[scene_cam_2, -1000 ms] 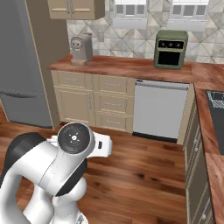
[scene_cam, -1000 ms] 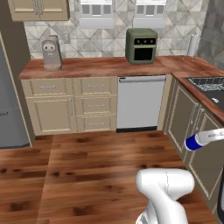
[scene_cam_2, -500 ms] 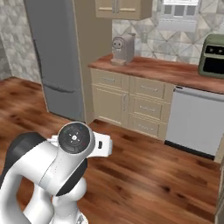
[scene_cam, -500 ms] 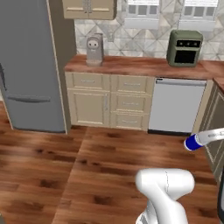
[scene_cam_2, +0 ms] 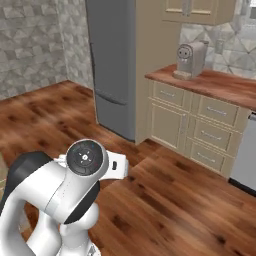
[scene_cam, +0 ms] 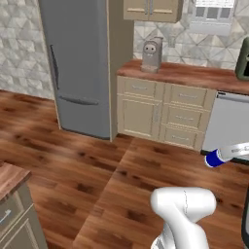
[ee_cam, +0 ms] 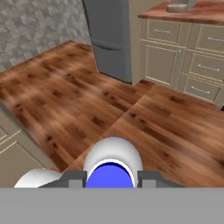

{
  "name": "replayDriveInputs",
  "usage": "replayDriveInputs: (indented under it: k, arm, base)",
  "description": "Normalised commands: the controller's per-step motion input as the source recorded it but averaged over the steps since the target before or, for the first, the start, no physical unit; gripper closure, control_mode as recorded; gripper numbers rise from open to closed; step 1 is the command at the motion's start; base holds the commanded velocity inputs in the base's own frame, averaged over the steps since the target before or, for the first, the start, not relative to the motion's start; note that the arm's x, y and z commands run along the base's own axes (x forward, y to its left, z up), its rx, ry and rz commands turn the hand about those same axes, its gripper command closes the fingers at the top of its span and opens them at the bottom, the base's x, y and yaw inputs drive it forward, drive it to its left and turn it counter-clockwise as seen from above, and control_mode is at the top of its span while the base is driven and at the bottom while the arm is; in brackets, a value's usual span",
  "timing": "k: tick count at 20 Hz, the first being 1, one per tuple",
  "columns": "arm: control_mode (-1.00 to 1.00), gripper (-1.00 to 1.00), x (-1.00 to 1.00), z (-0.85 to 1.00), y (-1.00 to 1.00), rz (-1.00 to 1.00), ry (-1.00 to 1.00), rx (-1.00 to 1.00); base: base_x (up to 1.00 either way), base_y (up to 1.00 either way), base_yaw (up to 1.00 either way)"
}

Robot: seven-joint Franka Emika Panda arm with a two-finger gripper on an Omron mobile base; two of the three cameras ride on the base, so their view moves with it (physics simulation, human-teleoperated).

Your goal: Move the drinks to the dining counter.

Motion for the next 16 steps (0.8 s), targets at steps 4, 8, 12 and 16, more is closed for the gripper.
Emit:
replayDriveInputs:
  k: [4,8,12,16]
  arm:
    - [1.00,1.00,0.00,0.00,0.00,0.00,0.00,0.00]
    - [1.00,1.00,0.00,0.00,0.00,0.00,0.00,0.00]
    - [1.00,1.00,0.00,0.00,0.00,0.00,0.00,0.00]
    - [1.00,1.00,0.00,0.00,0.00,0.00,0.00,0.00]
  base:
    - [0.00,0.00,0.43]
    - [0.00,0.00,0.43]
    - [0.00,0.00,0.40]
    - [0.00,0.00,0.38]
